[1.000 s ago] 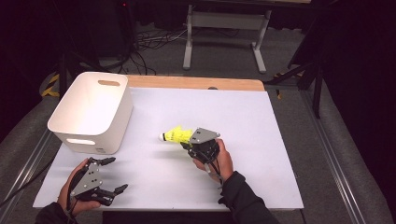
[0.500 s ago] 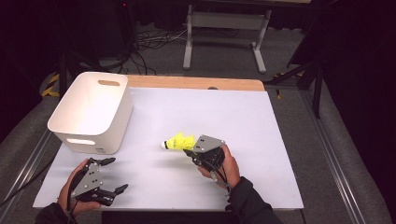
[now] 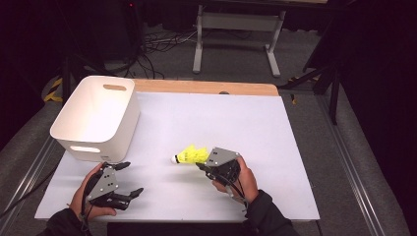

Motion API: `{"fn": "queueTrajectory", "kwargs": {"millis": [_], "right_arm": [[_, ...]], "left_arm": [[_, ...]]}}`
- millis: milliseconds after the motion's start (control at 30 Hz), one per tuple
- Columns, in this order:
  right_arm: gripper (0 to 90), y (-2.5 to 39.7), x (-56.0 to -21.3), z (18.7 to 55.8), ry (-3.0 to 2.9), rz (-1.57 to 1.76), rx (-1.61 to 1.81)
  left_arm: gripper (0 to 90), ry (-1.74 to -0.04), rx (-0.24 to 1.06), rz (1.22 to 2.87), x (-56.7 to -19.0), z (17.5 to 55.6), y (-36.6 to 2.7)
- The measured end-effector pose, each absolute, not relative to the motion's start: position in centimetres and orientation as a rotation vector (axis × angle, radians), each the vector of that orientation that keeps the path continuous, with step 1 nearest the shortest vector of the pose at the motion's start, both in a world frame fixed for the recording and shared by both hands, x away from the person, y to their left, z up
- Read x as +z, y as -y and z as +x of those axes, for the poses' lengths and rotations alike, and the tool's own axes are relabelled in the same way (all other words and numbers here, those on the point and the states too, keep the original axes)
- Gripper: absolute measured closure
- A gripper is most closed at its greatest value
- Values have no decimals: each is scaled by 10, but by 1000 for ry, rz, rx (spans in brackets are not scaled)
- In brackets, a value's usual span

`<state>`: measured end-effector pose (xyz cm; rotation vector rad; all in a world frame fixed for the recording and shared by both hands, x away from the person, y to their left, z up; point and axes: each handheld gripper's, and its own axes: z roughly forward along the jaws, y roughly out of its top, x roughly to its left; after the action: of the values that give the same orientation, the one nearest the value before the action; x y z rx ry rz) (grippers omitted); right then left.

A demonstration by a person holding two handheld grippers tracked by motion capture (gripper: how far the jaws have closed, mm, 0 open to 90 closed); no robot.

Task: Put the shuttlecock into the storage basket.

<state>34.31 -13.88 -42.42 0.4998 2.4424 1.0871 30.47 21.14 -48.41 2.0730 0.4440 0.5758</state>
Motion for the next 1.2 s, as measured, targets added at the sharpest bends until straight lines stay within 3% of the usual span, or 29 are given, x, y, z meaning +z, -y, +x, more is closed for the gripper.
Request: {"fn": "queueTrajectory", "kwargs": {"millis": [633, 1200], "right_arm": [[849, 122, -429, 335, -2517, 393, 1039], [840, 108, -432, 330, -2564, 311, 961]], "left_arm": [[171, -327, 439, 2160, -483, 338, -134], [406, -302, 381, 2218, -486, 353, -106]]}}
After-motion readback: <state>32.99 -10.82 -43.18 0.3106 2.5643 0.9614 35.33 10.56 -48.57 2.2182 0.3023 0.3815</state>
